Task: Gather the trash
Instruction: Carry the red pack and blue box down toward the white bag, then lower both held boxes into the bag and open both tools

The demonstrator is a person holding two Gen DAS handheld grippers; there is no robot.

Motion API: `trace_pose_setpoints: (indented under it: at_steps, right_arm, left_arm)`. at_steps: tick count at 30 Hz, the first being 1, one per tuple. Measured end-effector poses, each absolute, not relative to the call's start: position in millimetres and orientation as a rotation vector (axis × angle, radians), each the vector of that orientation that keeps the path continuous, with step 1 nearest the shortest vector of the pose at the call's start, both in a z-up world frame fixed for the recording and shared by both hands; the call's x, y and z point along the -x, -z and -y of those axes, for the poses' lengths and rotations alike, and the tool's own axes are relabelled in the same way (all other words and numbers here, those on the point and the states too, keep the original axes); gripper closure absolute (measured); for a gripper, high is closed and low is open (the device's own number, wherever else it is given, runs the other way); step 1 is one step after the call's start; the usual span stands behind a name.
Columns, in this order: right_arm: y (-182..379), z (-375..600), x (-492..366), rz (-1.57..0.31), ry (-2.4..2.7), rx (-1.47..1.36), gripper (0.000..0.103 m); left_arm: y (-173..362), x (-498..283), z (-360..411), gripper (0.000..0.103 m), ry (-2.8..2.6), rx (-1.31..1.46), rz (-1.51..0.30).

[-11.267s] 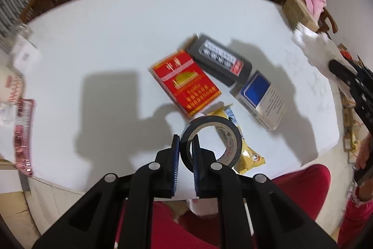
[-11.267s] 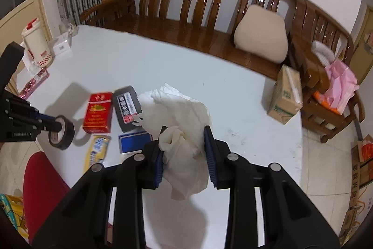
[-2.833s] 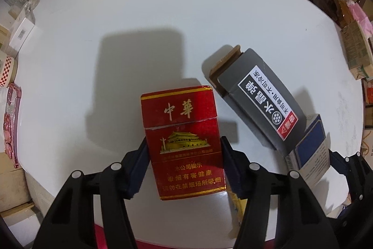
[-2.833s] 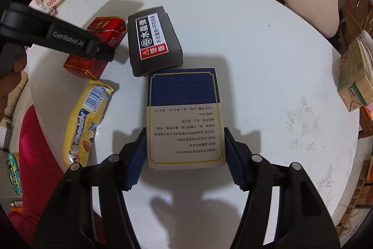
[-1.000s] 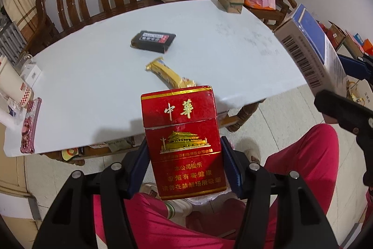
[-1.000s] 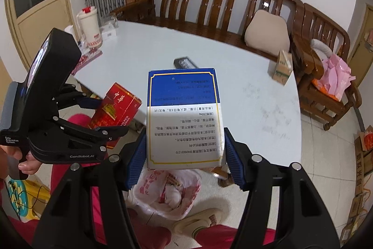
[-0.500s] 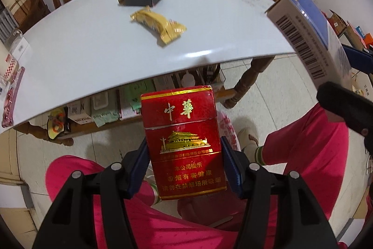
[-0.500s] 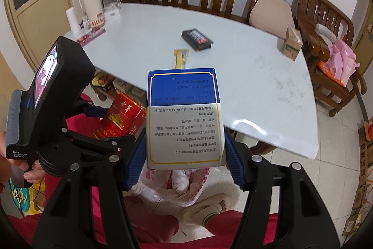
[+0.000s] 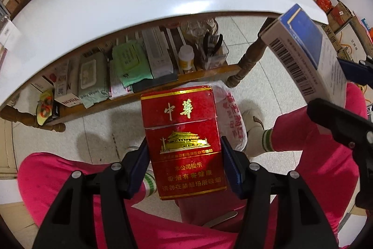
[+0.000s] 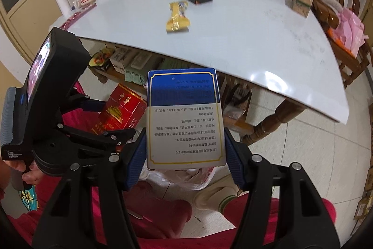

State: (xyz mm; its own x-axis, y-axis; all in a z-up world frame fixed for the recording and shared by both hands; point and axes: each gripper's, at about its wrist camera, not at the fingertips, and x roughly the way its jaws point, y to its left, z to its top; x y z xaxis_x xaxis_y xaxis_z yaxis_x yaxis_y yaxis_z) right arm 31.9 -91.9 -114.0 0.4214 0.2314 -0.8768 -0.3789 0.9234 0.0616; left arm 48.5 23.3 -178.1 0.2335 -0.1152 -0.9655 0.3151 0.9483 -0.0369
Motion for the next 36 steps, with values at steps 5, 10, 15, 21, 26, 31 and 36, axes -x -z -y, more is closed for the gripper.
trace_pose_setpoints:
  at_steps: [5,10,15,21,26,31,36]
  right_arm:
    - [144.3,96.0,-39.9,-1.128,-0.375,0.143,0.043]
    - [175.2,100.1,-49.7,-1.193,-0.367,0.117,0.043]
    - [211.8,103.5,-61.7,-1.271,-0.341,0.09,0.043]
    - [249.9,102.0,-72.8,-1.35,-0.319,0.086,0.043]
    - [281.0,100.9,-79.4,-1.414,-0.306,0.087,0.043]
    - [312.3,97.9,-85.6,-1.481,-0.299,0.095,0.043]
    - [340.2,94.4,-89.5,-1.548,-0.301,0.089,0.042]
  left_arm:
    - [206.3,-56.4,-16.4,0.046,0.3,-0.191,-1.354]
    - [238.9,-66.7,-10.4,0.046,0.312,-0.178,-1.427]
    - [271.2,-77.9,-8.7,0.046,0.309,-0.158,-1.496]
    - [310.9,-95.2,-13.4,0.046,0.284,-0.104,-1.589]
    - [338.1,-109.0,-17.5,0.046,0.261,-0.052,-1.643]
    - [360.6,-119.6,-25.5,0.046,0.208,-0.008,-1.693]
    - [380.6,-126.8,-26.8,0.046,0.189,0.014,-1.75]
